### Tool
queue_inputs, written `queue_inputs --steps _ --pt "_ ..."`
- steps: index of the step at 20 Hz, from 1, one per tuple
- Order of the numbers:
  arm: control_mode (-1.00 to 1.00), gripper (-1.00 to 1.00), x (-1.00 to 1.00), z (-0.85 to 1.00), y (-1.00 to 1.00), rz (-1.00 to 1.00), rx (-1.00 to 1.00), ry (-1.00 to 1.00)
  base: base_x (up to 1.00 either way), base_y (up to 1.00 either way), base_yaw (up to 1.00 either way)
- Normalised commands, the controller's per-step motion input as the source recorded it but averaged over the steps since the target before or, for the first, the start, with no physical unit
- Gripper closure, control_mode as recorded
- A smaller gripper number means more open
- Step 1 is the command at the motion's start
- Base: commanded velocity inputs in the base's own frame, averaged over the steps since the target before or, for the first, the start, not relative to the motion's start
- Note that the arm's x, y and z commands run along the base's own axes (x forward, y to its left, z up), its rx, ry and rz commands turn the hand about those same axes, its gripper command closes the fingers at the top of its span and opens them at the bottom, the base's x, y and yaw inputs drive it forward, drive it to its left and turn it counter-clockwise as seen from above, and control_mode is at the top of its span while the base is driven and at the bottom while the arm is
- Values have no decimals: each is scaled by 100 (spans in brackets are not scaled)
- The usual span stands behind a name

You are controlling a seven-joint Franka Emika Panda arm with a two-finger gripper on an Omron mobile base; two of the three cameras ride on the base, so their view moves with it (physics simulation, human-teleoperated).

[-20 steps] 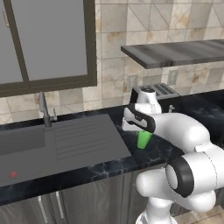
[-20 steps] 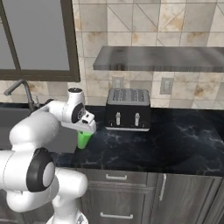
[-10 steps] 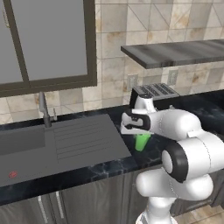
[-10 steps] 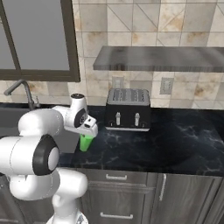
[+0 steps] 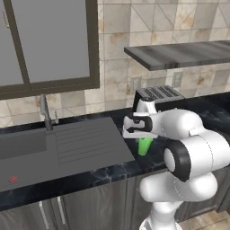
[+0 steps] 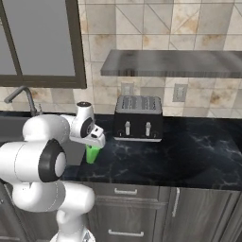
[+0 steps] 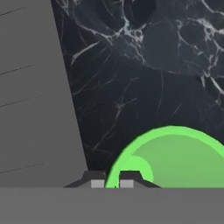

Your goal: Pick the cup and bowl from the counter and place them on the counter next to the sink.

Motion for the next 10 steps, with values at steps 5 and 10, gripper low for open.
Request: queue_inputs --steps 5,10 --pt "-100 100 0 -4 10 0 0 0 0 0 0" --pt "-100 100 1 -6 10 0 0 0 0 0 0"
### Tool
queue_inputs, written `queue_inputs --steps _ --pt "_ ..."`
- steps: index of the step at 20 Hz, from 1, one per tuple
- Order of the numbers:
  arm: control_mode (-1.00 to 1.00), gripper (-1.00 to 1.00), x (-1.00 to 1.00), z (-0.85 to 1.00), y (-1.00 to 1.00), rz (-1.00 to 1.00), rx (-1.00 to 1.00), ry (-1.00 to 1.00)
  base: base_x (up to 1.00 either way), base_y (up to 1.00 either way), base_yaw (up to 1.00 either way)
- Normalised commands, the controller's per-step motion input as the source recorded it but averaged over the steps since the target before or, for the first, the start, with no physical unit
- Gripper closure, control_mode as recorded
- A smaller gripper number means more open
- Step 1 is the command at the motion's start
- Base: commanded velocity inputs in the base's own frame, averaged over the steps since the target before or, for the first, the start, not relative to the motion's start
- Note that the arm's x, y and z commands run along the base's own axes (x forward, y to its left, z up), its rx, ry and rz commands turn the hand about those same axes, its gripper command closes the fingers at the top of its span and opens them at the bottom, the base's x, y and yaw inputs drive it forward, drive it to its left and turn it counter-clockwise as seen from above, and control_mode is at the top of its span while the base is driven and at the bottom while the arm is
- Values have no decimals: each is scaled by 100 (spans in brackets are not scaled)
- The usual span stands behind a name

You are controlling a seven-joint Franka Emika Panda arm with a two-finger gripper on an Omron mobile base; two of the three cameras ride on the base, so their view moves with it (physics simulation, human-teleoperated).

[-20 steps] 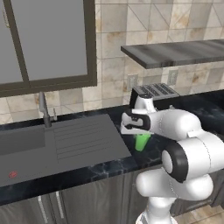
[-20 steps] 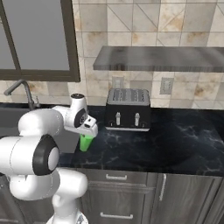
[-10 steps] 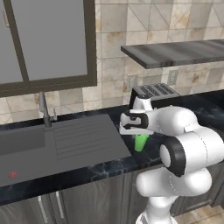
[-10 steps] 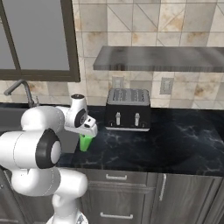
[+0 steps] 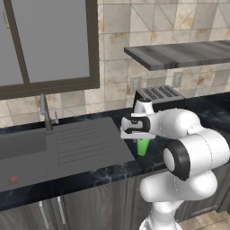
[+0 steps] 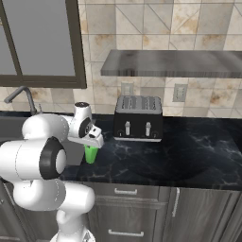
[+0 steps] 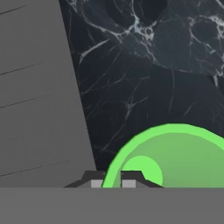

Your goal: Pick the cup and bowl from the counter and place them on the counter next to the sink.

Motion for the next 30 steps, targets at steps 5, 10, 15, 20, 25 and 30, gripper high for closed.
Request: queue_inputs --steps 5,10,15,20,25,30 --pt "-100 100 0 0 0 0 0 0 0 0 0" --pt "-100 -100 0 0 0 0 0 0 0 0 0" --pt "-100 -100 0 2 3 0 0 0 0 0 0" --pt "-100 -100 2 10 11 0 -5 0 0 0 0" --pt "-100 -100 0 38 1 0 -9 0 0 0 0" --pt "-100 -100 0 30 -3 0 -9 0 0 0 0"
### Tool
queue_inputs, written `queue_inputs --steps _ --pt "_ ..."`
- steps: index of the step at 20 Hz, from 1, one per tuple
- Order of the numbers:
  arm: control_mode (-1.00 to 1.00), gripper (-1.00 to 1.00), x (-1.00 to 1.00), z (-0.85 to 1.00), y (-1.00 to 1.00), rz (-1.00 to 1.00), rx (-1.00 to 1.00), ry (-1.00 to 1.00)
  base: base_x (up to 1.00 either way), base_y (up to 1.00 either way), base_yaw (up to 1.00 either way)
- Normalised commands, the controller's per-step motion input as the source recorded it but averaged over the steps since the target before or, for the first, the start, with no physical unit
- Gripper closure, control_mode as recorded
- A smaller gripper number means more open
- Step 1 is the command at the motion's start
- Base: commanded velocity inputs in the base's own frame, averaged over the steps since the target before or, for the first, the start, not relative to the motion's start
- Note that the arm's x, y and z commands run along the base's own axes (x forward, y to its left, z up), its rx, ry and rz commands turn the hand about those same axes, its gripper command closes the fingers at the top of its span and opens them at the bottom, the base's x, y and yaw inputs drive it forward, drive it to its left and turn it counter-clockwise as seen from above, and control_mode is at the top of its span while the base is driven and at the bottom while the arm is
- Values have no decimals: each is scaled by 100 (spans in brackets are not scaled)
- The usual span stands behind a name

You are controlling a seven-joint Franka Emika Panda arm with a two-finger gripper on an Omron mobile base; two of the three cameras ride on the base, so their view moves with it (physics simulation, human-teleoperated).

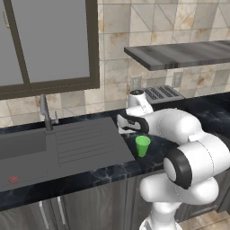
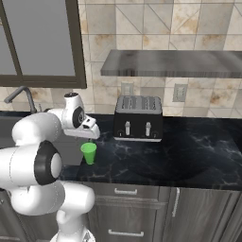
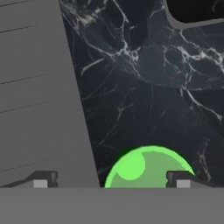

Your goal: Pick the cup and bowl from the counter and place them on the counter next to the sink.

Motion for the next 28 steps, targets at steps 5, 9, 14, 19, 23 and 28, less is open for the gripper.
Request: queue_inputs --steps 5,9,14,19,23,28 --pt "-100 -100 5 1 -26 1 -6 0 0 0 0" --pt "-100 -100 9 17 -24 1 -2 0 0 0 0" --pt "-100 -100 -24 34 -13 6 0 0 0 0 0" --pt "-100 -100 -65 29 -6 7 0 2 0 0 0" --pt "-100 -100 -82 0 -1 4 3 1 0 0 0" --pt "-100 -100 -81 0 -4 4 6 1 0 0 0"
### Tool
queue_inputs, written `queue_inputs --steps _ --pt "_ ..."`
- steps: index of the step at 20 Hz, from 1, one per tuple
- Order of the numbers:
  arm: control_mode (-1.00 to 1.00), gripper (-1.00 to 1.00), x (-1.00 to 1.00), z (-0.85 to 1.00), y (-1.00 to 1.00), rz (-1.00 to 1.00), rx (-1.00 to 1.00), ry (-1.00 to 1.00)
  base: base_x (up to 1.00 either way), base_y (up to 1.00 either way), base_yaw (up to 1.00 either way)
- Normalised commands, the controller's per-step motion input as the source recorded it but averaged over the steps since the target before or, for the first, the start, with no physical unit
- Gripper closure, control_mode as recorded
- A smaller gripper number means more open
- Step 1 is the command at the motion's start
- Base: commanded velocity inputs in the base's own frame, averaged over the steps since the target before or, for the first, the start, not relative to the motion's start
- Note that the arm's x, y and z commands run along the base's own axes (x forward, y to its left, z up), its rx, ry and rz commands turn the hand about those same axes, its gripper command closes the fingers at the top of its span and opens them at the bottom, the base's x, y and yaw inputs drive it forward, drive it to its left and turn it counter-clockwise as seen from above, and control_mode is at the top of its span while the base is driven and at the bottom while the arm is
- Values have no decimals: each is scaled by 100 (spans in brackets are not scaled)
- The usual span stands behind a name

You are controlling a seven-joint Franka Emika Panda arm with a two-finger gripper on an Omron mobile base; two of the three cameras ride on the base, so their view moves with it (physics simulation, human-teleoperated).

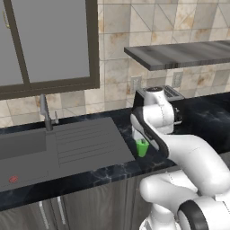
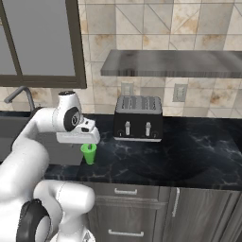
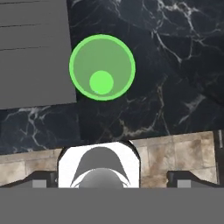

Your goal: Pick the cup and bowl from the counter and place them on the counter next to the sink.

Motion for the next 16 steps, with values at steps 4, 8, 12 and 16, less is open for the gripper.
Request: queue_inputs --steps 4,8,12,16 --pt "-100 -100 -45 12 -2 3 5 11 0 0 0" --pt "-100 -100 -45 4 0 3 7 12 0 0 0" --pt "-100 -100 -39 0 0 3 7 5 0 0 0" --pt "-100 -100 -27 0 0 2 2 1 0 0 0"
